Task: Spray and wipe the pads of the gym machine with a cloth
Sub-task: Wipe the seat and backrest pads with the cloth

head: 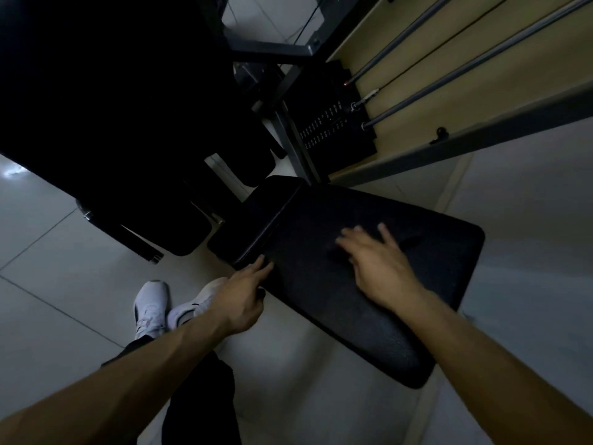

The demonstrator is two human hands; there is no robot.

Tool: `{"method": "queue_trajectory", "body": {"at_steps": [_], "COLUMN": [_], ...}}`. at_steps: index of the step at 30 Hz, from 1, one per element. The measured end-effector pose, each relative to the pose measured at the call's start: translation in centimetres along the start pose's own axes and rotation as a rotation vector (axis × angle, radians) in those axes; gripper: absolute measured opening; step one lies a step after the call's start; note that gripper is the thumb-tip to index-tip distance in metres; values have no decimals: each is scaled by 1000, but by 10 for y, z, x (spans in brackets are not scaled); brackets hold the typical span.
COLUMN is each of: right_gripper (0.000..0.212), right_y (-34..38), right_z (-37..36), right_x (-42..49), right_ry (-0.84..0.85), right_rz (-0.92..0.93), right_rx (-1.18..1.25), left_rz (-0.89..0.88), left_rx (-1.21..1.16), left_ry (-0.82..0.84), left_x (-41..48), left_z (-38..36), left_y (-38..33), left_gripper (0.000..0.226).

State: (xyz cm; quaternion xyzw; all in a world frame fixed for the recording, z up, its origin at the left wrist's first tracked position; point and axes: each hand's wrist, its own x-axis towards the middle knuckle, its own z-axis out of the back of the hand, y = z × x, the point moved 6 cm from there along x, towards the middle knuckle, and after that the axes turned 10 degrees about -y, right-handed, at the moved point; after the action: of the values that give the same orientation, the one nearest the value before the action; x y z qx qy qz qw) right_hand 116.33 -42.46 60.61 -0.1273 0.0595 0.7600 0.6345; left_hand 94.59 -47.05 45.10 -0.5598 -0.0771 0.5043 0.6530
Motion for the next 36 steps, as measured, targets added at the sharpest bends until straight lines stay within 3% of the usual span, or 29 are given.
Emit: {"method": "queue_trajectory", "body": {"at_steps": [2,3,7,10,12,14,17,22,25,27,30,32,36], "right_gripper": [59,61,62,57,61,62,55,62,62,66,56,53,60], "right_y": [-2,13,92,81,50,8,0,80,66,27,-35,-24,58], "right_z": [0,-6,-31,-7,10,21,13,-6,20,33,49,41,25], "right_x": [9,6,-49,-72,-63,-37,-17,-76,-97,-83,-52,-49,-107], "right_ry": [-40,-27,140,214,106,-40,-84,57,84,-10,-155,-157,1], "right_rz": [-135,-116,281,396,324,87,-130,274,421,327,-67,-139,255], "right_rx": [-23,-13,50,113,20,-66,-64,7,39,-47,-84,-80,19], "left_rz": [12,10,0,-98,-125,-97,-74,-77,-156,-239,-246,-234,-222], "left_rx": [4,11,28,30,39,28,9,45,40,30,42,56,75], "left_ry": [31,51,87,93,111,124,145,147,91,78,93,106,143], "left_x": [2,3,4,-4,-9,-11,-10,-9,-16,-23,-29,-29,-26], "left_z": [1,2,6,5,1,-2,-1,0,0,-6,-16,-14,-10], "left_y": [0,-1,-11,-29,-35,-33,-29,-36,-58,-73,-79,-79,-82], "left_gripper": [70,71,69,65,66,70,73,70,66,67,72,71,70]}}
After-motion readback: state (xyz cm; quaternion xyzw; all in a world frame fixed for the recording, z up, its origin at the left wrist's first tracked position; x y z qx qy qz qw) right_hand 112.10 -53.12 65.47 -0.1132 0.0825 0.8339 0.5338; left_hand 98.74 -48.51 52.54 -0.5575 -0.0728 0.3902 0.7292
